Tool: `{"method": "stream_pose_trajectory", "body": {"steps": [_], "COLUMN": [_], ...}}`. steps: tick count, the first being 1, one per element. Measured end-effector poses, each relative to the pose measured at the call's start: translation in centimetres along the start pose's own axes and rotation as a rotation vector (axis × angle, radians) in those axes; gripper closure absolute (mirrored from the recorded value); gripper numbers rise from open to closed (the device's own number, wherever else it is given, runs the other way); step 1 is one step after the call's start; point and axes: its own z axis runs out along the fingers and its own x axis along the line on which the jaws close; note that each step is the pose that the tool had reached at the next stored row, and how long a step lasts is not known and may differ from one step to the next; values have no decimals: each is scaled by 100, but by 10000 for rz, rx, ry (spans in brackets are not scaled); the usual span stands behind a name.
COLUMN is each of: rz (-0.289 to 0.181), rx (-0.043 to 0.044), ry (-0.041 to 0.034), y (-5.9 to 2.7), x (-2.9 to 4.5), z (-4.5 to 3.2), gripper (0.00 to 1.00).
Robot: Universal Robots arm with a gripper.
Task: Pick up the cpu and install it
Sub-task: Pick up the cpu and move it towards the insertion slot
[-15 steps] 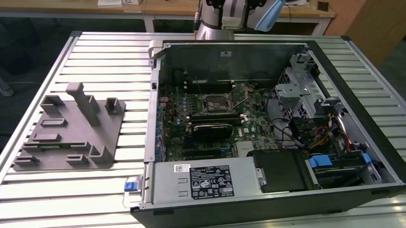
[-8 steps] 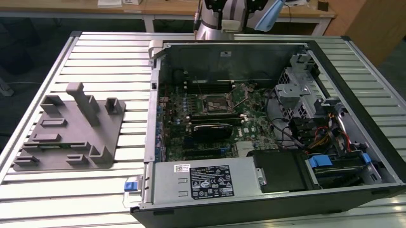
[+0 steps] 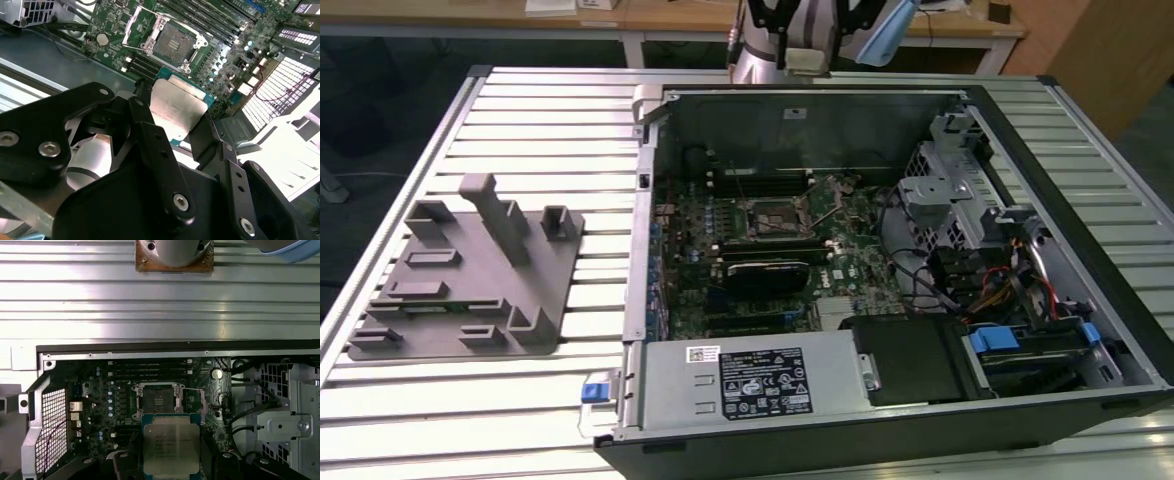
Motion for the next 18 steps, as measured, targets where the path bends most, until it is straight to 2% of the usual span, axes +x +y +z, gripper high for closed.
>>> {"method": "stream_pose_trajectory", "body": {"steps": [10, 18], "rz": [1, 1], "rx": [-12, -33], "ry": [0, 1], "y": [-20, -32], "x": [2, 4], "z": [106, 227], "gripper": [45, 45]}}
